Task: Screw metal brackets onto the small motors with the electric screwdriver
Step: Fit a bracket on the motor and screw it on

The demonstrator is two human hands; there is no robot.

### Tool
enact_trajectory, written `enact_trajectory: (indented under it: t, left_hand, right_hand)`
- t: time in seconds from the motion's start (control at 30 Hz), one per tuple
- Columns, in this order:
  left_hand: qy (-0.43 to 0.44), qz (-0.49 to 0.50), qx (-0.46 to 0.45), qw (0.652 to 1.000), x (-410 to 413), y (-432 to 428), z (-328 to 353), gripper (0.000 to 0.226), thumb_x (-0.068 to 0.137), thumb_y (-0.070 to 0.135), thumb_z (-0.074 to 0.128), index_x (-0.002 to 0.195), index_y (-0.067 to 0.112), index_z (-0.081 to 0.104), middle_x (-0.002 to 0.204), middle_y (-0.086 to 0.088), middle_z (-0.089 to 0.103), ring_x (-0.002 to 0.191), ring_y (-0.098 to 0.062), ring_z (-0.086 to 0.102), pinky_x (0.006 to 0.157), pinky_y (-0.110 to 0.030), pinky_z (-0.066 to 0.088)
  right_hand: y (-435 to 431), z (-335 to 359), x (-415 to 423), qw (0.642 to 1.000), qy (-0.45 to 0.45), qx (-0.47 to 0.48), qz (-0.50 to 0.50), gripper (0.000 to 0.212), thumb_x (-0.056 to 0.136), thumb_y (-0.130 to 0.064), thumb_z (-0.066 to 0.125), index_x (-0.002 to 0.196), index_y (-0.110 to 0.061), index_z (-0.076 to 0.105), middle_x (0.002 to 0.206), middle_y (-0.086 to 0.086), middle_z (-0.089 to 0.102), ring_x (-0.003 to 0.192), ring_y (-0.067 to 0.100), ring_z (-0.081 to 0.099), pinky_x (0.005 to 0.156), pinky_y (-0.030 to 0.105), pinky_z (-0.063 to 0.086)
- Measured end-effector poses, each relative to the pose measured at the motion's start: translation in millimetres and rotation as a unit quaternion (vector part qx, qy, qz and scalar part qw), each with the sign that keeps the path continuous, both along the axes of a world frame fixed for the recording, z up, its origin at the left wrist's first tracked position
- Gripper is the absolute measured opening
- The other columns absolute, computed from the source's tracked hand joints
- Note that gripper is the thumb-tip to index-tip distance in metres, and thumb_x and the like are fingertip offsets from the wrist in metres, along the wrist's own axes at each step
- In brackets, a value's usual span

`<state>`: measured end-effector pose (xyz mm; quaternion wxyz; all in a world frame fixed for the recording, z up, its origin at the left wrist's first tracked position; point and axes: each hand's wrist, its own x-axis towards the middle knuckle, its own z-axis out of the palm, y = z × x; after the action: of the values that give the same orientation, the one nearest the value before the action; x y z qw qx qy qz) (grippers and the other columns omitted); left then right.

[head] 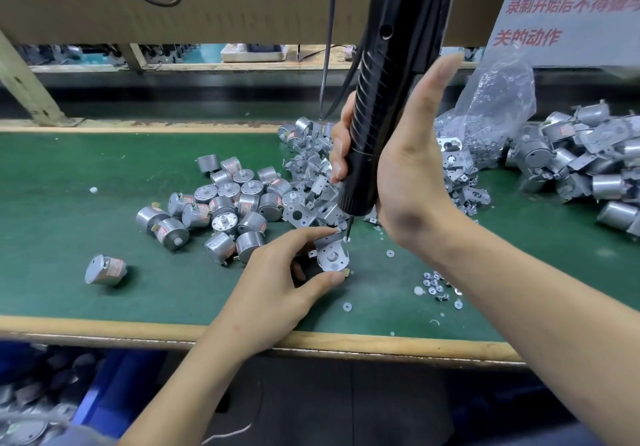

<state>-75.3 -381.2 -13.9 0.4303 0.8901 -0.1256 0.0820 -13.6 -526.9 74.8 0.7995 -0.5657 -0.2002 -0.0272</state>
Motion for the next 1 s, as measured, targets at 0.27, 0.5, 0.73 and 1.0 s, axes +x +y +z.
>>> enact_trajectory:
  t: [0.27, 0.5, 0.73, 1.0]
  left_hand:
    - [0.002, -0.007, -0.009, 1.000, 1.3, 2.0, -2.6, 0.045, 0.081, 0.039, 0.079, 0.123, 0.039, 0.063, 0.099, 0.015, 0.069, 0.062, -0.010, 0.047, 0.067, -0.019, 0.046]
    - [0.065, 0.004, -0.186, 0.980, 7.0, 5.6, -9.6, 0.041, 0.080, 0.039, 0.073, 0.119, 0.033, 0.065, 0.098, 0.008, 0.068, 0.080, -0.017, 0.062, 0.078, -0.028, 0.054]
    - [0.063, 0.029, -0.228, 0.971, 6.1, 4.1, -9.7, 0.043, 0.074, 0.037, 0.078, 0.115, 0.033, 0.066, 0.110, 0.002, 0.068, 0.079, -0.012, 0.064, 0.073, -0.027, 0.056]
    - [0.024, 0.015, -0.052, 0.998, -0.2, 0.6, -2.4, 0.048, 0.070, 0.043, 0.080, 0.116, 0.041, 0.066, 0.100, 0.022, 0.067, 0.061, -0.007, 0.050, 0.067, -0.022, 0.049]
  right_hand:
    - [-4.1, -0.3, 4.4, 0.998, -0.009, -0.021, -0.060, 0.074, 0.094, -0.067, 0.005, 0.071, -0.020, 0.057, 0.064, 0.003, 0.058, 0.054, 0.022, 0.054, 0.059, 0.038, 0.052]
    - [-8.9, 1.0, 8.1, 0.996, -0.008, -0.028, -0.081, 0.075, 0.097, -0.065, 0.003, 0.070, -0.021, 0.057, 0.063, 0.002, 0.057, 0.054, 0.022, 0.053, 0.061, 0.040, 0.051]
    - [-8.5, 1.1, 10.1, 0.998, -0.001, -0.038, -0.058, 0.075, 0.092, -0.071, 0.004, 0.066, -0.024, 0.058, 0.062, 0.002, 0.056, 0.054, 0.024, 0.051, 0.061, 0.042, 0.048]
    - [-0.4, 0.1, 6.5, 0.999, -0.008, -0.035, -0.011, 0.075, 0.089, -0.069, 0.004, 0.068, -0.021, 0.056, 0.059, 0.005, 0.055, 0.050, 0.023, 0.050, 0.055, 0.033, 0.049]
